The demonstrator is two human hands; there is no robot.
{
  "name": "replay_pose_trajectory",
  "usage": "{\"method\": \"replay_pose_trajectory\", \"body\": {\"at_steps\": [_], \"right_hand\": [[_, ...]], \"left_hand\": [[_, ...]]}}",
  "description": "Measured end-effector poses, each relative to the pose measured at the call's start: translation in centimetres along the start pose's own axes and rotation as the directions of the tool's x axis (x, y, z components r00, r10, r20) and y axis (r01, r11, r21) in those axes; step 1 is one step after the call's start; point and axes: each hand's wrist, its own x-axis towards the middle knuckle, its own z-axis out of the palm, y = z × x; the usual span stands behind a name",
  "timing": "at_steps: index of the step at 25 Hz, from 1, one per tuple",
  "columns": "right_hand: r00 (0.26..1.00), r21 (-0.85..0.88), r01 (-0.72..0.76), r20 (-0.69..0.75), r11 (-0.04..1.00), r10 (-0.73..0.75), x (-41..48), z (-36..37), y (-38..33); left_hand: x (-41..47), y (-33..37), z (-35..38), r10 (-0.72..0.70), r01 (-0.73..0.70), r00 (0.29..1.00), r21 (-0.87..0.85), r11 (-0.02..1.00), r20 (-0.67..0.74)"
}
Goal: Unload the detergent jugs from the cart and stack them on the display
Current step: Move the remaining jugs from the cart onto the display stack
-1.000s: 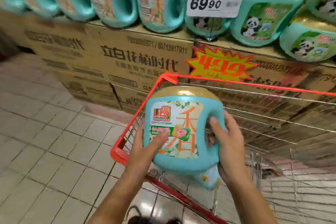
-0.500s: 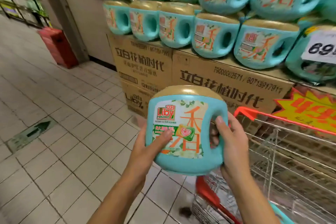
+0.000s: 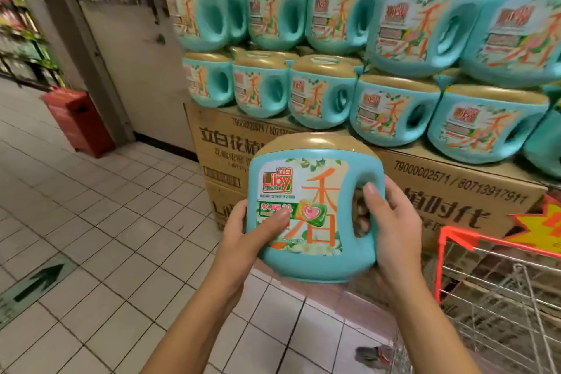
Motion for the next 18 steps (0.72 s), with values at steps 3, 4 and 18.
{"method": "replay_pose_trajectory", "body": {"at_steps": [3, 4, 18], "right_hand": [[0.997, -0.012, 0.067, -0.039, 0.998, -0.068, 4.0, 2.3, 0.7], [0.996, -0.002, 0.079, -0.051, 0.997, -0.079, 5.5, 3.0, 1.0], [0.934, -0.196, 0.353, 0.021, 0.915, -0.356, 24.6, 11.4, -4.2]], "left_hand": [[5.4, 1.6, -1.2, 0.037, -0.039, 0.997, 0.034, 0.999, 0.063], [7.2, 2.2, -1.5, 0.046, -0.049, 0.995, 0.042, 0.998, 0.084], [31.3, 11.6, 0.0, 0.329, -0.334, 0.919, -0.015, 0.942, 0.218]]}}
